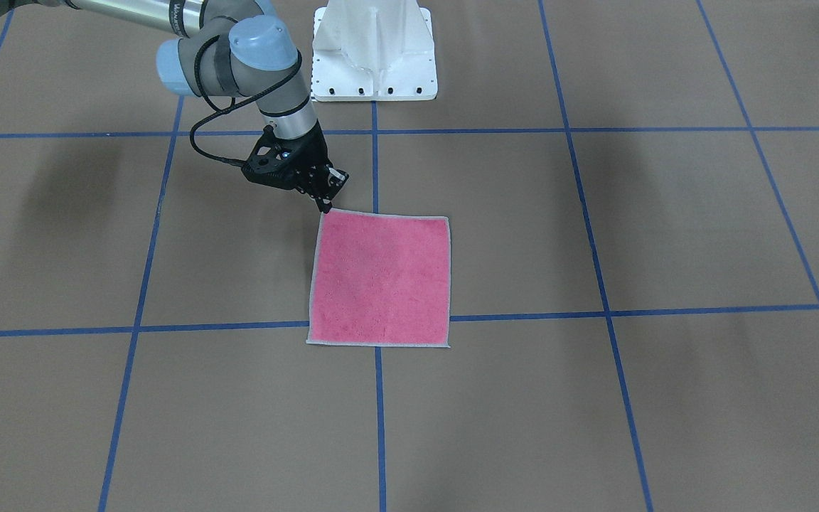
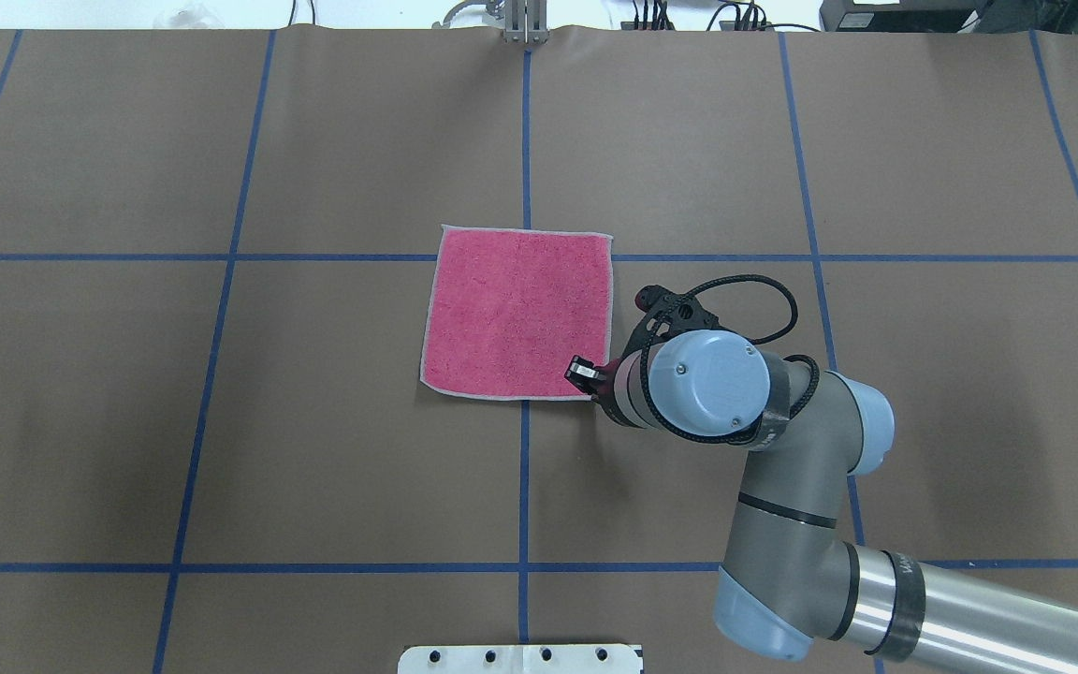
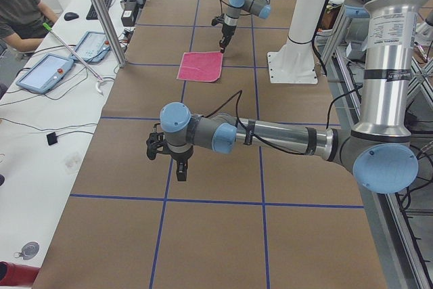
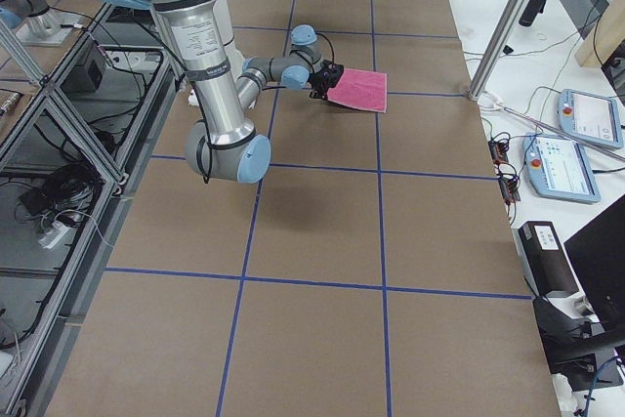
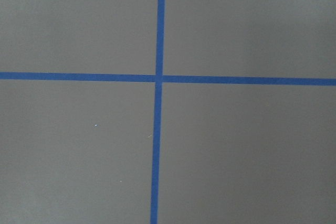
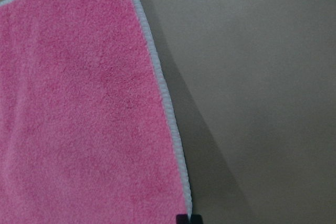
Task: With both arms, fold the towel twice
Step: 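Lower the right gripper onto the towel corner and pinch it, then bring the left gripper in to the towel's other near corner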
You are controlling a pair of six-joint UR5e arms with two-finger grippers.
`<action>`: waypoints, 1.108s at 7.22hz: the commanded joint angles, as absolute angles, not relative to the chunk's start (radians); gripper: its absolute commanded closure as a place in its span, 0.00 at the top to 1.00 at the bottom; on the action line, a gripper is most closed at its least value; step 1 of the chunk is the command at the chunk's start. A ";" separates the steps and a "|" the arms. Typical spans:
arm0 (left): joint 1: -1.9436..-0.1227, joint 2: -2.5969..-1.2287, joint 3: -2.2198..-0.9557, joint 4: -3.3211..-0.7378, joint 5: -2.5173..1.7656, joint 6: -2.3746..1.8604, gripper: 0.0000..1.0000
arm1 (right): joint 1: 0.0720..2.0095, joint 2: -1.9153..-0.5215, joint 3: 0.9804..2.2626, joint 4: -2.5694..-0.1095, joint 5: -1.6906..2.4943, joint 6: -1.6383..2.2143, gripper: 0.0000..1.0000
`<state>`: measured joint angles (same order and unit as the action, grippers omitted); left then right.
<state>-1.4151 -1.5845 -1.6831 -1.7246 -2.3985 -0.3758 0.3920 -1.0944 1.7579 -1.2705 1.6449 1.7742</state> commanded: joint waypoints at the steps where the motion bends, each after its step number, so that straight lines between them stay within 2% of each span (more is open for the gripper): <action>1: -1.268 -1.641 -1.680 -1.926 -2.402 -0.761 1.00 | 0.397 -1.120 1.805 -1.275 1.647 1.775 0.00; 4: -1.068 -1.767 -1.693 -2.072 -2.340 -1.244 1.00 | 0.397 -1.156 1.821 -1.273 1.651 1.773 0.00; 8: -0.700 -1.928 -1.727 -2.102 -1.958 -1.705 0.99 | 0.397 -1.160 1.822 -1.273 1.652 1.772 0.00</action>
